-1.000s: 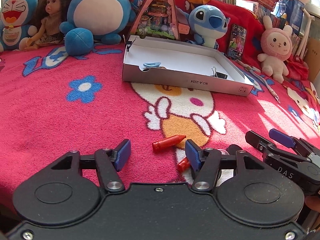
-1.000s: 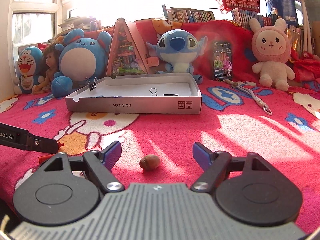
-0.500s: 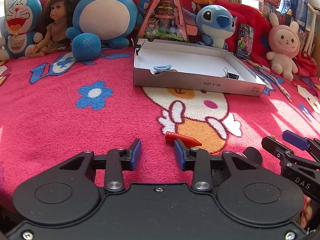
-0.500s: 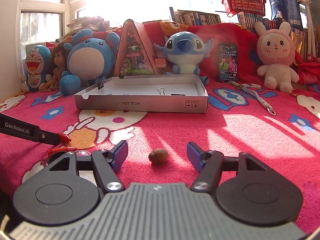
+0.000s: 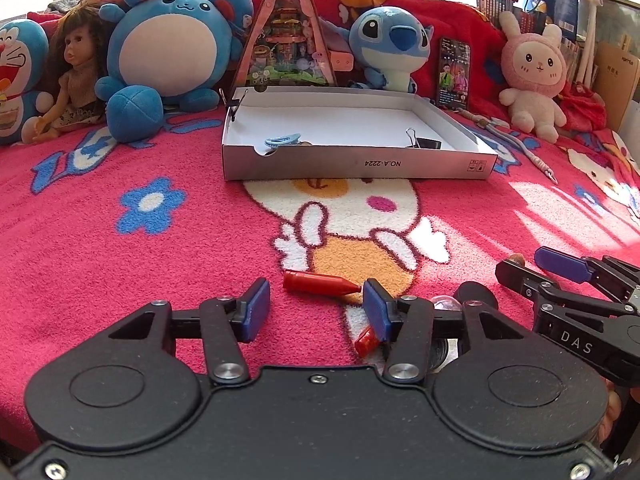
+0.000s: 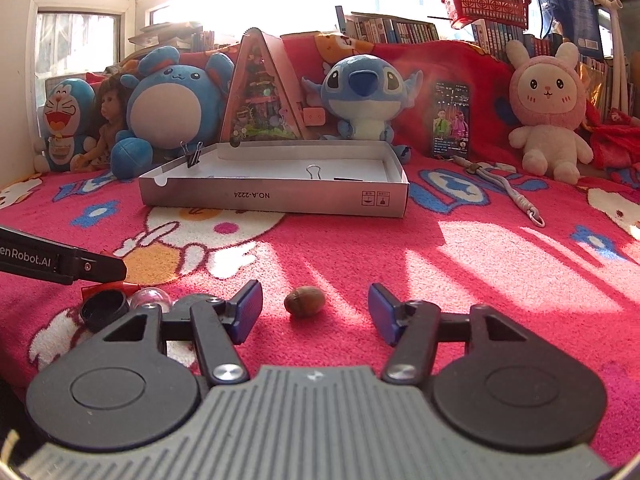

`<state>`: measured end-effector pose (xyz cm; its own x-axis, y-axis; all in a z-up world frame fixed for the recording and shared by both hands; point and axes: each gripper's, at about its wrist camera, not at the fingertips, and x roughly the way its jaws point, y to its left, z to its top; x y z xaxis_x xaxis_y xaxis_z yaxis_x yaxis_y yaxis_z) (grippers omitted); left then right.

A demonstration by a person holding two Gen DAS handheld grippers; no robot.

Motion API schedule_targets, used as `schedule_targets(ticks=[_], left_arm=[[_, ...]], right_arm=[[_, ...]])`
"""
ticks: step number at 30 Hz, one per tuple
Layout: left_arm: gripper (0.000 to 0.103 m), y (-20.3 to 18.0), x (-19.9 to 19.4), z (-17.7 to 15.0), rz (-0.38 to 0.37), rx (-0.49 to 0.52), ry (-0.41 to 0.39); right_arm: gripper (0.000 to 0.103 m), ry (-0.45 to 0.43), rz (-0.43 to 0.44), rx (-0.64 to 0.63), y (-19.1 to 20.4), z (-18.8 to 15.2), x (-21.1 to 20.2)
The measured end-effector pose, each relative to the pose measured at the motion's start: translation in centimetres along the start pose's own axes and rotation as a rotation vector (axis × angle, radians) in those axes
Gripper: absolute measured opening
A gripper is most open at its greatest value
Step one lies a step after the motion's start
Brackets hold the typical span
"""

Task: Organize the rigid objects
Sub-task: 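Grasp the red crayon with the left gripper while the right gripper grasps a brown acorn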

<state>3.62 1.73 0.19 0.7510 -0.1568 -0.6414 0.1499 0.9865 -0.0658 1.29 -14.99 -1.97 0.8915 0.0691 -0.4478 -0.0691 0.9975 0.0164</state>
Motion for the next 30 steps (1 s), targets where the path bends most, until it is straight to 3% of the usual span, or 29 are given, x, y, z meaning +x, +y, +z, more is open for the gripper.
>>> schedule_targets(ticks=[9, 18, 21, 22, 23, 30], left_arm=[[0.052, -1.0, 0.4, -0.4, 0.036, 0.074, -0.032], [0.042, -0.8, 0.5, -0.4, 0.026, 0.059, -0.025], [0.042, -0.8, 0.5, -0.4, 0.026, 0.061, -0.026], [0.042, -0.8, 0.5, -0.4, 0.026, 0.059, -0.026], [0.042, -0.7, 0.5, -0.4, 0.027, 0.057, -0.026], [0.042, -0.3, 0.5, 0.0, 0.049, 0.012, -0.029]], right_arm=[[0.051, 0.002, -0.005, -0.017, 0.1, 0.0, 0.2], [0.048, 0.002, -0.002, -0.025, 0.3, 0.0, 0.3], [0.042, 0.007, 0.004, -0.030, 0.5, 0.0, 0.3], [0.038, 0.009, 0.006, -0.035, 0.6, 0.0, 0.3], [0.026, 0.017, 0.009, -0.046, 0.7, 0.0, 0.3], [0.026, 0.044, 0.009, -0.063, 1.8, 0.6, 0.4]])
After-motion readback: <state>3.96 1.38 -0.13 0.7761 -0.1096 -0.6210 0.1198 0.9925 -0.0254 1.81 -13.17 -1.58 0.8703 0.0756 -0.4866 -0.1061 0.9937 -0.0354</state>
